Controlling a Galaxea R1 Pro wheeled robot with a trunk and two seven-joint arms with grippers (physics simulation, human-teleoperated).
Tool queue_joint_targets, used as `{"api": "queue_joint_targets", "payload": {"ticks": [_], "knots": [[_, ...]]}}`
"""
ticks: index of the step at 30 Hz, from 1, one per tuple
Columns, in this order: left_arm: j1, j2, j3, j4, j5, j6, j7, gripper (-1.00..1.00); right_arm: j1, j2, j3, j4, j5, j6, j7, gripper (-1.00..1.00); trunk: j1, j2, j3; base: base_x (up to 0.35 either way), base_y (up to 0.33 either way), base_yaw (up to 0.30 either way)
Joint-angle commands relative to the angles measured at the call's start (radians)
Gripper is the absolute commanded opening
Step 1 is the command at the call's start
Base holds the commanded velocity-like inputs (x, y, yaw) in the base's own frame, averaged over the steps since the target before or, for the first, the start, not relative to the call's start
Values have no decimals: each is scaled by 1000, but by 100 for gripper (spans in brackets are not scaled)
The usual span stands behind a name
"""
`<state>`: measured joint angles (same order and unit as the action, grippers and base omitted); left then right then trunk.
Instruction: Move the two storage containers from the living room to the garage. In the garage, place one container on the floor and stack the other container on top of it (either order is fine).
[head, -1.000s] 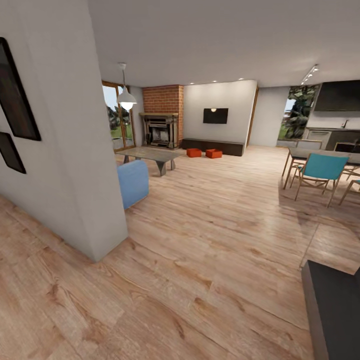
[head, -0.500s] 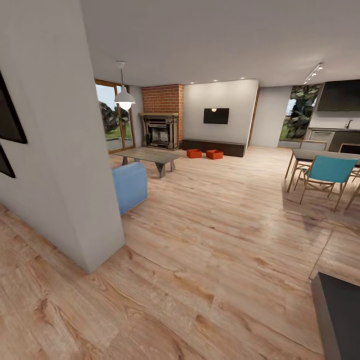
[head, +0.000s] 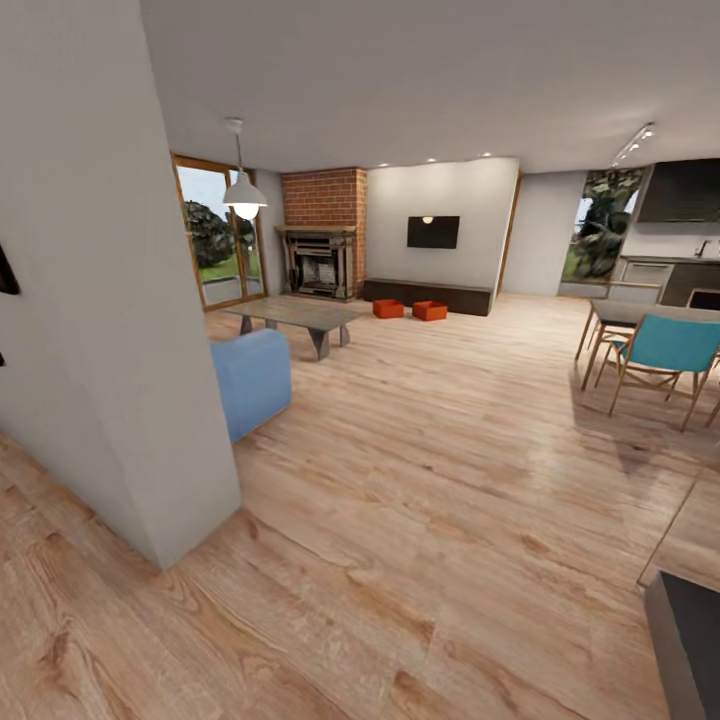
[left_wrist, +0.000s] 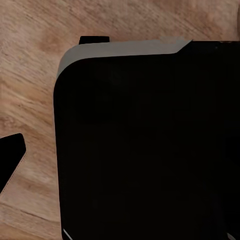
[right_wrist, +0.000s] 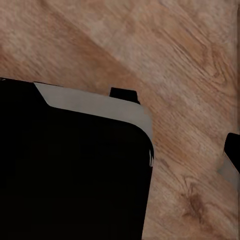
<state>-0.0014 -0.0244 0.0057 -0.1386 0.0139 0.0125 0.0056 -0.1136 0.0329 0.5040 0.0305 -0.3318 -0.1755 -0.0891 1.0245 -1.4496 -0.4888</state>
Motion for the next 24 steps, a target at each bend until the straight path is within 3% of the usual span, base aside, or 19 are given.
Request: {"api": "queue_joint_targets", "payload": {"ticks": [1, 10, 24], "knots": [[0, 0, 0, -1, 1, 1, 1, 100, -1, 1, 8, 3, -8, -5, -1, 100, 1, 0, -1, 320, 0, -166], [0, -2, 0, -1, 1, 1, 1, 100, -1, 1, 8, 3, -9, -5, -1, 100, 1, 0, -1, 320, 0, -228], [0, -1, 0, -1, 1, 1, 1, 100, -1, 1, 8, 3, -9, -5, -1, 100, 1, 0, -1, 320, 0, -14]]}}
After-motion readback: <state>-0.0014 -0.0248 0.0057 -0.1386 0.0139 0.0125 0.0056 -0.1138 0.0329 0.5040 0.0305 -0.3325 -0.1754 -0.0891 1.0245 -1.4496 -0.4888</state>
